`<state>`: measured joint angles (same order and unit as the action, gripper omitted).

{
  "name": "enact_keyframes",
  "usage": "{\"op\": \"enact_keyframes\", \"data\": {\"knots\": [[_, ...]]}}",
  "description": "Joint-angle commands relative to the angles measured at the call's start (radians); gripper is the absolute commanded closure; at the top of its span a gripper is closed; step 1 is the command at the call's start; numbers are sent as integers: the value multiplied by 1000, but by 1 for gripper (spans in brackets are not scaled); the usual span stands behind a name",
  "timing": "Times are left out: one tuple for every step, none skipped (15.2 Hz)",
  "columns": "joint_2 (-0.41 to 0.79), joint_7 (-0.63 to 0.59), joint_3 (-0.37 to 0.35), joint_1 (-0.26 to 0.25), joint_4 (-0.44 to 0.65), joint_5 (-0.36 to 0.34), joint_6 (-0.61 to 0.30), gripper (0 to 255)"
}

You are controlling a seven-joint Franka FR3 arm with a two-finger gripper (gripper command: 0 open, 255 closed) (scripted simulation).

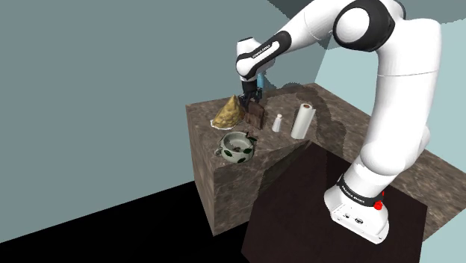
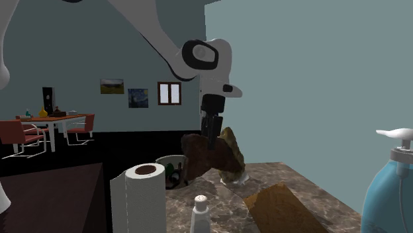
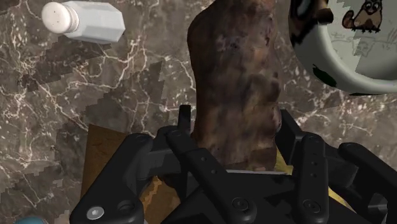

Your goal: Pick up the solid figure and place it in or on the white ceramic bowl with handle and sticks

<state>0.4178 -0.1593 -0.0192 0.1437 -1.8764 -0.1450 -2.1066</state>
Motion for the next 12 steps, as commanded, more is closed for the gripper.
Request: {"op": "enact_keyframes", "data": {"knots": [[-16, 3, -1, 0, 5, 2, 20, 255], [-24, 4, -1, 0, 8, 3, 31, 255], [-31, 6, -1, 0, 11, 4, 41, 255], [-39, 7, -2, 0, 15, 5, 52, 255], [-46, 9, -2, 0, 19, 6, 63, 255], [-53, 10, -2, 0, 22, 6, 74, 255], [-60, 12, -3, 0, 27, 7, 85, 255], [-67, 13, -3, 0, 31, 8, 96, 255], [-73, 15, -3, 0, 36, 9, 107, 255], [-79, 16, -3, 0, 41, 10, 119, 255], [-86, 17, -3, 0, 46, 11, 130, 255], [-92, 19, -4, 0, 51, 11, 141, 255]]}}
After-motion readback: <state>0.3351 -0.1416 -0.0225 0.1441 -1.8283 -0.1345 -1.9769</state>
